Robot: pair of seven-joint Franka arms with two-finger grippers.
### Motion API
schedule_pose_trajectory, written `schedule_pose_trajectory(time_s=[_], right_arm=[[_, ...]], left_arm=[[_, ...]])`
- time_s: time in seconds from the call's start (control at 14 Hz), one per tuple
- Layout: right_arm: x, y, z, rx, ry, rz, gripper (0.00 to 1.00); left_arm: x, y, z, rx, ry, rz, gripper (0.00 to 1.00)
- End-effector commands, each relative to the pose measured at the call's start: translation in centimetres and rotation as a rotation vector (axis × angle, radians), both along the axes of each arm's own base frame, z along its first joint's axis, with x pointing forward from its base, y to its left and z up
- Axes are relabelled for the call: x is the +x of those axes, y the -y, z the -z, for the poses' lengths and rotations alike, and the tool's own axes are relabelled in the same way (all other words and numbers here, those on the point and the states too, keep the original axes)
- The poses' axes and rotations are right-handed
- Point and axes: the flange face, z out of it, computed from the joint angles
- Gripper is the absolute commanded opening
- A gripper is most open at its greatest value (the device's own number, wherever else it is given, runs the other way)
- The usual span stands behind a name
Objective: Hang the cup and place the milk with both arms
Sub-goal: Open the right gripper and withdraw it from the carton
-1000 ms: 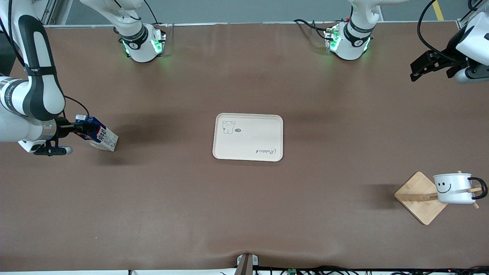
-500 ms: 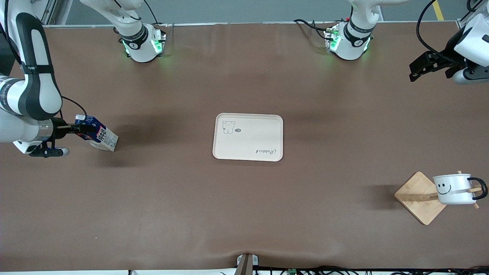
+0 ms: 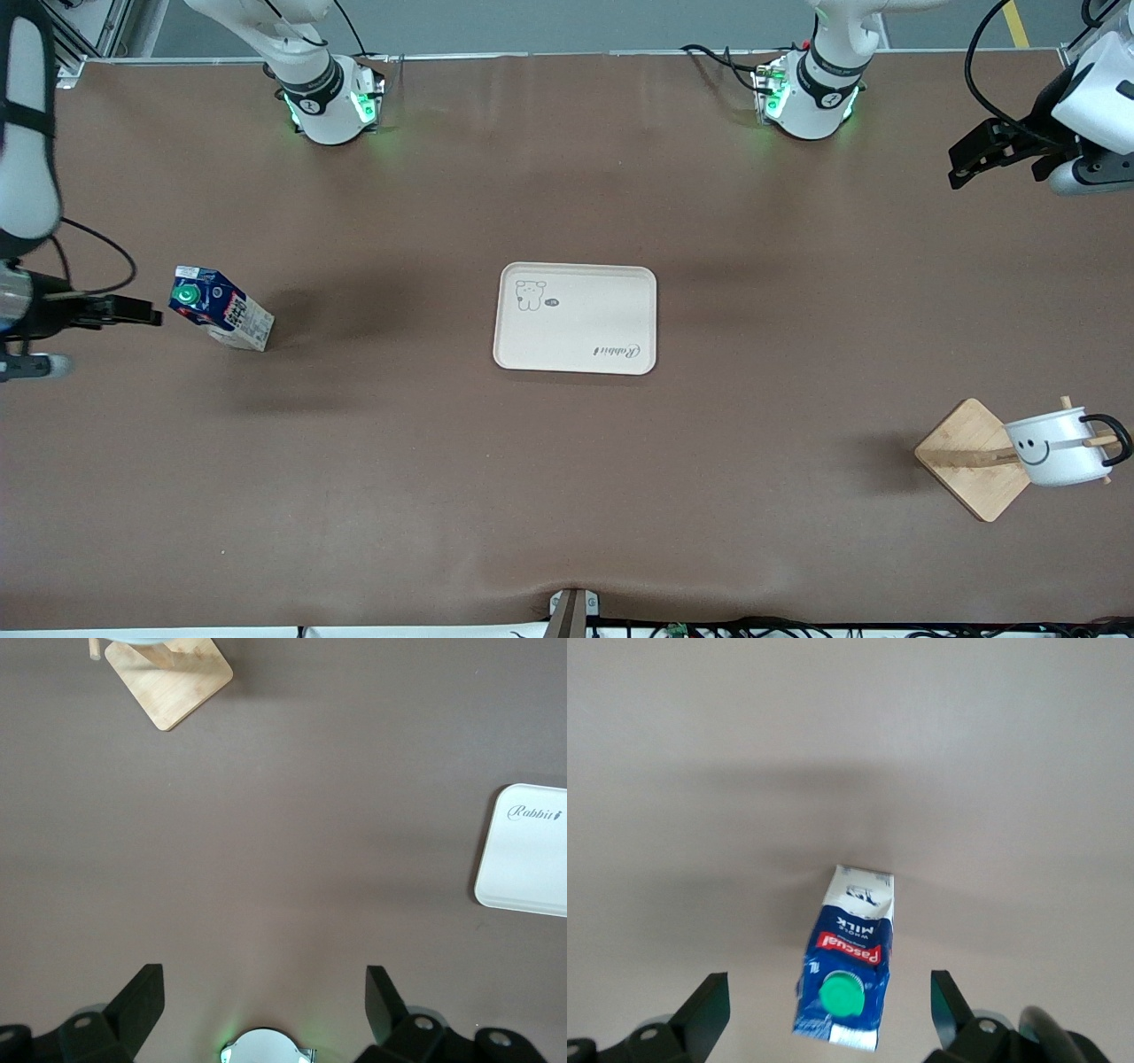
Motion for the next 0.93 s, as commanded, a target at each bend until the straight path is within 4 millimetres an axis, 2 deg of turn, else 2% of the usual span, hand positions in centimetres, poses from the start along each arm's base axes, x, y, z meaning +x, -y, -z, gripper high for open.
schedule_pose_trajectory(time_s=[0.0, 0.14, 0.21, 0.29, 0.36, 0.5, 0.64, 0.71, 0.86], right_arm=[[1.3, -2.1, -6.3, -0.021, 0.020, -0.050, 1.00], [0.2, -3.3, -9.2, -0.010, 0.014, -0.062, 1.00], [-1.8, -4.6, -12.6, -0.016, 0.026, -0.076, 1.00], [-3.8, -5.7, -14.9, -0.020, 0.024, -0.084, 1.00], [-5.8, -5.6, -16.3, -0.015, 0.013, -0.077, 1.00], [-9.5, -5.7, -17.6, -0.004, 0.019, -0.074, 1.00], [-12.0, -6.3, -17.2, -0.009, 0.005, 0.012, 1.00], [-13.1, -6.9, -16.3, -0.017, -0.015, 0.078, 1.00], [-13.6, -8.3, -16.2, -0.035, -0.032, 0.056, 1.00]], left_arm=[[-1.0, -0.2, -0.3, 0.020, -0.001, 0.015, 1.00], [-1.1, -0.2, -0.2, 0.020, -0.004, 0.015, 1.00], [-1.2, -0.2, -0.3, 0.019, -0.003, 0.015, 1.00], [-1.3, -0.2, -0.2, 0.021, -0.003, 0.015, 1.00], [-1.3, -0.2, -0.2, 0.021, -0.003, 0.015, 1.00], [-1.3, -0.4, -0.2, 0.021, -0.003, 0.014, 1.00], [-1.6, -0.4, -0.3, 0.021, 0.000, 0.014, 1.00], [-1.6, -0.4, -0.3, 0.021, 0.000, 0.014, 1.00], [-1.6, -0.4, -0.4, 0.021, 0.002, 0.014, 1.00]])
